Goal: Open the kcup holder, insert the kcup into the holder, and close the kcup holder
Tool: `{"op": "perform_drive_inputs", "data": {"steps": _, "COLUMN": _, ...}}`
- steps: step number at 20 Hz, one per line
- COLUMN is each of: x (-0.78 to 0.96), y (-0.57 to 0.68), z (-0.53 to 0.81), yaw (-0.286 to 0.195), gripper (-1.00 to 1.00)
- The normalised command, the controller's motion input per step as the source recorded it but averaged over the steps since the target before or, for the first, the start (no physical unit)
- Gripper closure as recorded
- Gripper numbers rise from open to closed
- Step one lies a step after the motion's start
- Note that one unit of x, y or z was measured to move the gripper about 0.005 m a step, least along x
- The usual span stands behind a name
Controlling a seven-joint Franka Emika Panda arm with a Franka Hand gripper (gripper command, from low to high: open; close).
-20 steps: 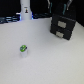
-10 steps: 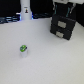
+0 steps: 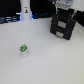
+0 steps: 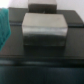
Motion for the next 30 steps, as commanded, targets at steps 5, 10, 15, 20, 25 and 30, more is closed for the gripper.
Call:
{"op": "perform_drive_inputs", "data": {"steps": 5, "x": -0.20, "y": 0.22, "z": -0.39, "yaw": -0.044, "gripper": -1.00}}
{"op": "perform_drive_inputs", "data": {"steps": 10, "x": -0.31, "y": 0.05, "z": -0.39, "yaw": -0.028, "gripper": -1.00}}
{"op": "perform_drive_inputs", "data": {"steps": 15, "x": -0.32, "y": 0.05, "z": -0.33, "yaw": -0.035, "gripper": 1.00}}
{"op": "perform_drive_inputs", "data": {"steps": 20, "x": -0.16, "y": 0.03, "z": -0.07, "yaw": -0.017, "gripper": 1.00}}
{"op": "perform_drive_inputs", "data": {"steps": 25, "x": 0.01, "y": -0.01, "z": -0.01, "yaw": -0.002, "gripper": 1.00}}
{"op": "perform_drive_inputs", "data": {"steps": 30, "x": 0.37, "y": -0.09, "z": 0.05, "yaw": -0.010, "gripper": 1.00}}
